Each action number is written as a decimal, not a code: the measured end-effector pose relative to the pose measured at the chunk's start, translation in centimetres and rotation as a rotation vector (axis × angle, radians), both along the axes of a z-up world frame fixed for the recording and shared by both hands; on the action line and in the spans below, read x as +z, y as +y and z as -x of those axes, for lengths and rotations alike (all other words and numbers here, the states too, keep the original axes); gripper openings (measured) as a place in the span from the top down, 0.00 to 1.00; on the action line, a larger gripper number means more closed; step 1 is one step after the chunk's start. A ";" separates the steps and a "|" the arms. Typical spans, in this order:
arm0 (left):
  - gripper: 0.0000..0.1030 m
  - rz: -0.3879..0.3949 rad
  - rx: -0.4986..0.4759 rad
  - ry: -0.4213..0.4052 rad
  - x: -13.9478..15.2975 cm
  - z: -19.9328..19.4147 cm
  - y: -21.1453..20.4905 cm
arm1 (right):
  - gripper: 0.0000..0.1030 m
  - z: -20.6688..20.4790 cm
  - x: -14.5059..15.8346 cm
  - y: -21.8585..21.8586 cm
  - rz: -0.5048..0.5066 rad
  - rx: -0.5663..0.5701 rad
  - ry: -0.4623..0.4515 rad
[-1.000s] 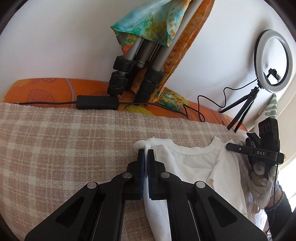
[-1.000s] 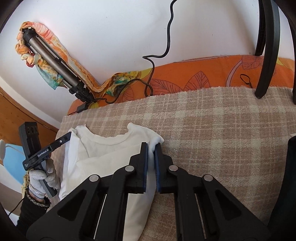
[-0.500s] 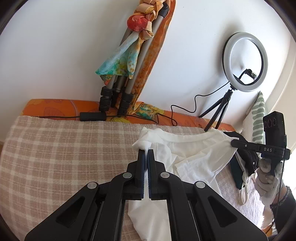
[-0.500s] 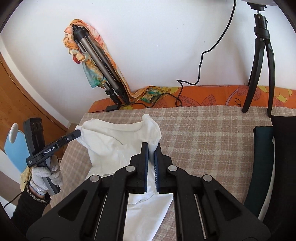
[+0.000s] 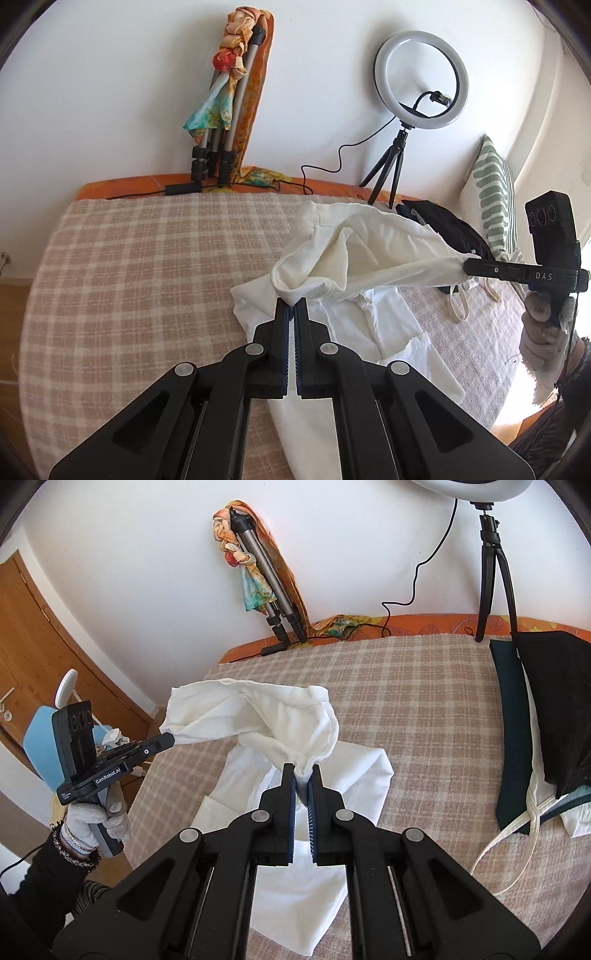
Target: Fold small clothes
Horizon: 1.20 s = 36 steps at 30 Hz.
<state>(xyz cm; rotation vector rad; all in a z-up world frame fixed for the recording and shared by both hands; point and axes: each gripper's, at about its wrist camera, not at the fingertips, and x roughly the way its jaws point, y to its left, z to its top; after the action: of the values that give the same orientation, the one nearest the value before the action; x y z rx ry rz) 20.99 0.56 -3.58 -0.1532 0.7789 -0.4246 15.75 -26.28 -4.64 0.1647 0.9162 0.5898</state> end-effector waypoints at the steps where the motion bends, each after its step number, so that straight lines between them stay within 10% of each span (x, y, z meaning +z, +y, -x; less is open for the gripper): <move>1: 0.99 -0.005 -0.006 0.008 -0.4 0.9 -0.1 | 0.93 0.9 -0.4 0.0 0.004 -0.002 0.001; 18: 0.95 -0.115 -0.049 0.078 -4.4 10.0 1.1 | 0.92 12.7 -3.9 -1.8 0.239 0.019 -0.123; 22: 0.87 0.015 0.024 0.125 -4.3 9.7 3.5 | 0.80 12.9 -3.6 -3.6 0.159 -0.024 -0.084; 25: 0.55 0.164 0.093 0.196 -5.0 8.5 5.1 | 0.58 11.3 -3.9 -5.6 -0.001 -0.086 0.007; 29: 0.54 0.342 0.123 0.290 -6.4 6.7 5.7 | 0.53 8.9 -5.9 -7.3 -0.149 -0.152 0.141; 36: 0.70 0.433 0.098 0.370 -7.8 6.1 4.8 | 0.53 7.3 -9.2 -7.2 -0.226 -0.142 0.274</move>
<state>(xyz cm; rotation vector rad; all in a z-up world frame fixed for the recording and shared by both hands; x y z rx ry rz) 14.86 5.35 -11.40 -0.6869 1.0290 -0.4742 8.50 -33.49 -13.81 0.5196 1.0915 0.5458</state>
